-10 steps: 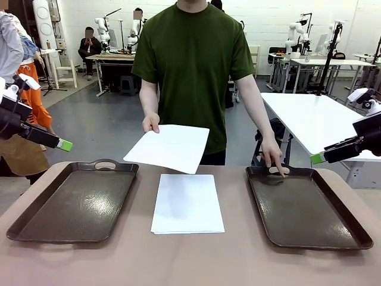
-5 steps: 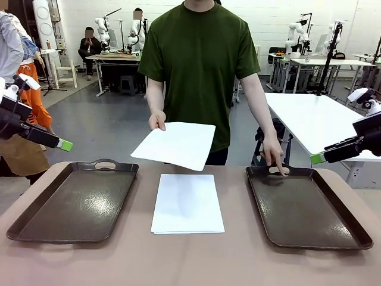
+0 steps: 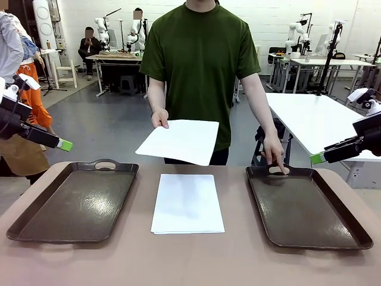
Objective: Sort the A4 documents.
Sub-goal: Receive the A4 Paper.
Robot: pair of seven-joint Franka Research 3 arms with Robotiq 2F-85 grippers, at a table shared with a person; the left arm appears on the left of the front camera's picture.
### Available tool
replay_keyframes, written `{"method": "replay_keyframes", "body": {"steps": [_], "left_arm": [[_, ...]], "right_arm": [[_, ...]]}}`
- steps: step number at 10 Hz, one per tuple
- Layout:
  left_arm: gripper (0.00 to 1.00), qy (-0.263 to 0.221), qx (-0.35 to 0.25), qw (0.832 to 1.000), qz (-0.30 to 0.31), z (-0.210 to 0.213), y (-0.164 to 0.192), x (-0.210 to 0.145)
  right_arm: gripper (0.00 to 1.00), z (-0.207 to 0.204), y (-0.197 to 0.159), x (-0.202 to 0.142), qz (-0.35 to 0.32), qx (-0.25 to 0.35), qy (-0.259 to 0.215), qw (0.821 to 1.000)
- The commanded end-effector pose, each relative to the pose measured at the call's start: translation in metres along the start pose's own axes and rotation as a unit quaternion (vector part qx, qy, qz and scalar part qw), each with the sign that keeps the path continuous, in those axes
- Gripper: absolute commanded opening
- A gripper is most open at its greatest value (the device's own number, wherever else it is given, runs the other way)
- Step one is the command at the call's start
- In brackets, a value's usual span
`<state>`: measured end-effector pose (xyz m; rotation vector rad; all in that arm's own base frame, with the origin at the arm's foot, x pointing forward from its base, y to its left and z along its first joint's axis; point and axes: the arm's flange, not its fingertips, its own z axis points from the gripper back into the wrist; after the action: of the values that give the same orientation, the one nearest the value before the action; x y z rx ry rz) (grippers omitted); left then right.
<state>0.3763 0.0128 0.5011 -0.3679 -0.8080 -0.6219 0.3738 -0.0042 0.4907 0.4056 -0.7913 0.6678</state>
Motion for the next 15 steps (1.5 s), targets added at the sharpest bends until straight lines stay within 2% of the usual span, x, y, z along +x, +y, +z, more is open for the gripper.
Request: {"method": "replay_keyframes", "body": {"steps": [1,15], "left_arm": [[1.0,-0.003,-0.005,1.0,-0.005,0.0003,0.0021,-0.0016],[1.0,-0.003,-0.005,1.0,-0.005,0.0003,0.0021,-0.0016]], "right_arm": [[1.0,-0.0012,-0.0013,-0.0012,0.004,0.009,-0.005,1.0],[1.0,-0.0012,-0.0013,-0.0012,0.004,0.009,-0.005,1.0]]}}
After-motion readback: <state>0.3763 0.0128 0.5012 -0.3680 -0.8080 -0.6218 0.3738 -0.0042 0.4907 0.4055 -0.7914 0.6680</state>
